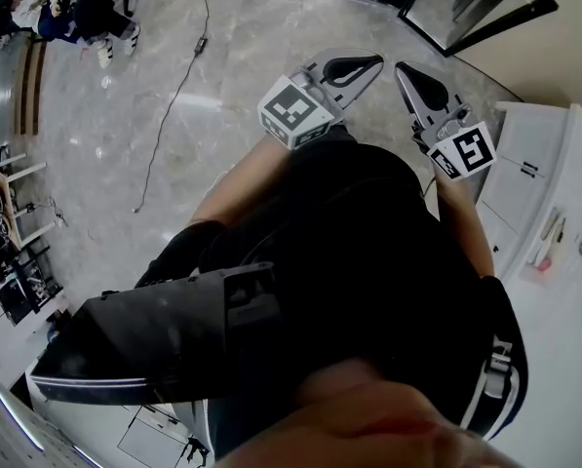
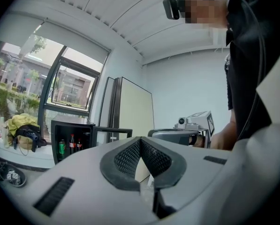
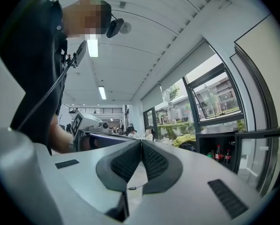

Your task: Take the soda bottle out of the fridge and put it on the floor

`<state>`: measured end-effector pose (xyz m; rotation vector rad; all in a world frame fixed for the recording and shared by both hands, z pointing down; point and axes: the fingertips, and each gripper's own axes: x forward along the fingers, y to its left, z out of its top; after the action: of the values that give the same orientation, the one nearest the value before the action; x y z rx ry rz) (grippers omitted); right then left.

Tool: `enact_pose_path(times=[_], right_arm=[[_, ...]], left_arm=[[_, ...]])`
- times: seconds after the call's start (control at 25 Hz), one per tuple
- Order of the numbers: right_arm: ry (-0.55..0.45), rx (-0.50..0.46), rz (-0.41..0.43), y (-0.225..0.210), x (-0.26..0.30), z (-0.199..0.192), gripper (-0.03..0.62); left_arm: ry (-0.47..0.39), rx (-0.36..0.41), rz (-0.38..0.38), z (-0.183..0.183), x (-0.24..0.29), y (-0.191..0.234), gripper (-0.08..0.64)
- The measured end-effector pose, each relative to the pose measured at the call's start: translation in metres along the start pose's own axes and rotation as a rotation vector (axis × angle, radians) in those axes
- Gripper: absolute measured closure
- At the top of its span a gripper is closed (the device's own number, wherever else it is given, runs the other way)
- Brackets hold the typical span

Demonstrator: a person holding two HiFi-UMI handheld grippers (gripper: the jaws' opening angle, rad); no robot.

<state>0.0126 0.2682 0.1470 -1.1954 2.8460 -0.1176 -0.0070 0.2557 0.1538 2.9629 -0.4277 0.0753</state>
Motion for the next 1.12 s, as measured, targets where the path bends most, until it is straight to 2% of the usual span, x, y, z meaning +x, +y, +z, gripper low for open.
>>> enact_pose_path(times=[0.48,0.8,1.12], right_arm=[[0.034,-0.007,-0.063,-0.056,0.101,-0.008,0.578],[0.043,0.002,-0.086,-0.075,0.138,-0.011,0.578],[0.034,0.031,-0.093,-0.128,0.142,-0.024,0.578]], left_arm=[[-0.003,-0.003,-0.069,0.007,0.002,0.116,0.558],[0.002,-0.020,-0.083,0.010,0.001,0.160,0.560],[0.018,-0.032,-0.057,0.002,0.036,0.188,0.558]])
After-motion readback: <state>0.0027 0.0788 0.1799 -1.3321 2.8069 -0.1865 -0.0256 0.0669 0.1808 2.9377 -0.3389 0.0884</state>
